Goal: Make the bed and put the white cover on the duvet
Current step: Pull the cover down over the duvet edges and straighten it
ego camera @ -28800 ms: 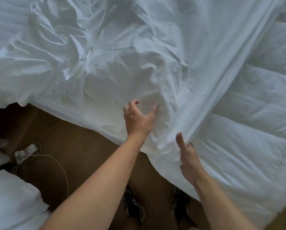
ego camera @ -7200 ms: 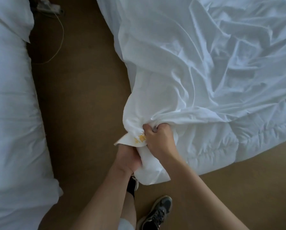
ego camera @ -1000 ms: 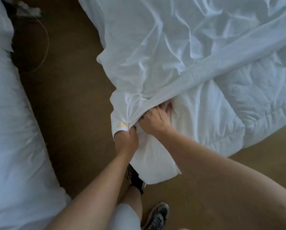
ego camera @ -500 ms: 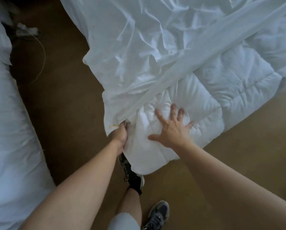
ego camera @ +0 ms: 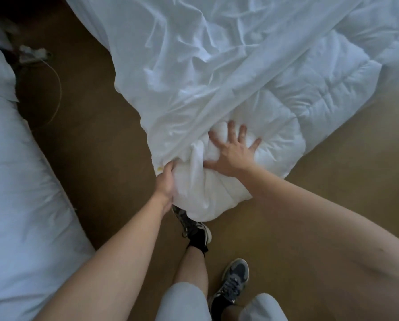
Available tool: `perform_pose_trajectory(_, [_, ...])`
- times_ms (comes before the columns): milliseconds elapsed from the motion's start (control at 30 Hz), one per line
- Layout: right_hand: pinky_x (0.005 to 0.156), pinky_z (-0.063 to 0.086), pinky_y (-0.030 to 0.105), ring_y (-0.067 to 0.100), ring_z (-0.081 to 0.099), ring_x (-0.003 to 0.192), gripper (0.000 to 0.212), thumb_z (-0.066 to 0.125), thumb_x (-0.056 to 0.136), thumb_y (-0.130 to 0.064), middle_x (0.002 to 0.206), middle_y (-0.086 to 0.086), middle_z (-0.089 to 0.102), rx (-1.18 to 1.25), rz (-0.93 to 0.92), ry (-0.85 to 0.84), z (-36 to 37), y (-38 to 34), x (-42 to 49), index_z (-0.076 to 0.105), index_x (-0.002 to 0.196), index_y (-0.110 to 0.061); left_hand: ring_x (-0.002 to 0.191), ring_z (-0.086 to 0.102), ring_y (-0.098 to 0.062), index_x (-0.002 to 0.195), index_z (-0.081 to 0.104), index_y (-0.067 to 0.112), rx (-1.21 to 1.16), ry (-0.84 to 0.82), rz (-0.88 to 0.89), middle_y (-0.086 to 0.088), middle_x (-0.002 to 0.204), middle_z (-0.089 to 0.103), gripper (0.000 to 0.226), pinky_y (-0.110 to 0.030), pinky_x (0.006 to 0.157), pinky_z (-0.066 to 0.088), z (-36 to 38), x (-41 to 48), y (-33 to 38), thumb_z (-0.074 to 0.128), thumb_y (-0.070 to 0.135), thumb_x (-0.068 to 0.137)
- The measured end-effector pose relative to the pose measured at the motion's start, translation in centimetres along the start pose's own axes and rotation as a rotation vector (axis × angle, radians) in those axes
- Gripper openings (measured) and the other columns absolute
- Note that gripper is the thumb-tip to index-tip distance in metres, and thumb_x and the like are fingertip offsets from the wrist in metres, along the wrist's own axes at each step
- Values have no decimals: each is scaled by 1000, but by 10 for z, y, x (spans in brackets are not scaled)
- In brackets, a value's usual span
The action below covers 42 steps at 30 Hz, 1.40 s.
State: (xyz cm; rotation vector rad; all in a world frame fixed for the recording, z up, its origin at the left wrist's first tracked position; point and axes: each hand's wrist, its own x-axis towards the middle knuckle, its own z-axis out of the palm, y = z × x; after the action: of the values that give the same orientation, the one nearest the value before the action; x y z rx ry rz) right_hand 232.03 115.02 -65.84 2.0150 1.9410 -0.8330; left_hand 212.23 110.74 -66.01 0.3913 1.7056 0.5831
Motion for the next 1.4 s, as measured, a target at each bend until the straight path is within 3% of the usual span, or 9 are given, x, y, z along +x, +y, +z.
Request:
perform_pose_trajectory(333, [120,-4,65,36,-17,153,73,52,92,-57,168,8,-17,122,-33,-6,34,-6,-58,19,156,-48,112,66,-18,127,65,19,547,-473,15,1,121,70,58,-38,98,55,-14,-39,-78,88,29,74])
perform_pose_trajectory(567, [117,33,47,26,33,145,76,61,90,-43,158,9,35,599,-9,367,69,-36,-158,33,155,-18,80,73,-25,116,69,5,131,-381,31,-11,96,76,24,-35,61,57,3,-59,-48,65,21,97])
perform_pose_trajectory(700, [115,34,53,40,25,149,104,69,78,-57,161,21,23,394,170,527,116,-59,-202,17,158,-17,67,71,-23,114,65,-3,-63,-351,-23,-15,89,71,24,-33,54,58,27,-70,-6,58,13,98])
perform_pose_trajectory(833, [113,36,55,35,17,150,103,67,85,-56,165,9,10,694,643,403,103,-63,-189,-2,157,-30,54,67,-18,100,61,3,-256,-413,-71,-12,79,63,15,-28,46,54,43,-80,42,50,12,100])
perform_pose_trajectory(933, [102,45,46,30,37,139,73,62,90,-42,152,6,37,737,607,493,84,-60,-172,27,151,-23,59,68,-22,102,58,2,-290,-437,-91,-14,82,63,15,-31,52,57,48,-90,60,49,14,102])
perform_pose_trajectory(1033, [78,49,38,27,61,99,23,53,91,-19,107,-1,60,835,563,604,56,-55,-159,56,114,-20,73,66,-25,111,54,6,-82,-406,-69,-13,90,61,16,-36,55,60,47,-92,58,50,18,102])
perform_pose_trajectory(1200, [94,44,30,19,55,118,46,55,93,-17,134,-1,55,777,300,481,11,-44,-125,51,139,-22,86,71,-31,99,66,8,1205,-62,512,-10,96,71,46,-34,67,53,28,-78,58,67,52,86])
perform_pose_trajectory(1300, [106,45,37,18,55,126,52,59,98,-39,139,-3,56,869,238,280,-17,-43,-92,46,146,-26,101,60,-32,105,62,14,1309,187,984,-9,109,60,44,-38,77,45,33,-59,81,72,51,82])
perform_pose_trajectory(1400, [109,45,42,19,54,129,58,59,97,-47,142,-2,56,988,309,235,-47,-39,-64,45,148,-23,116,51,-34,123,53,17,1395,231,822,-10,128,52,49,-46,92,44,39,-19,104,70,42,85])
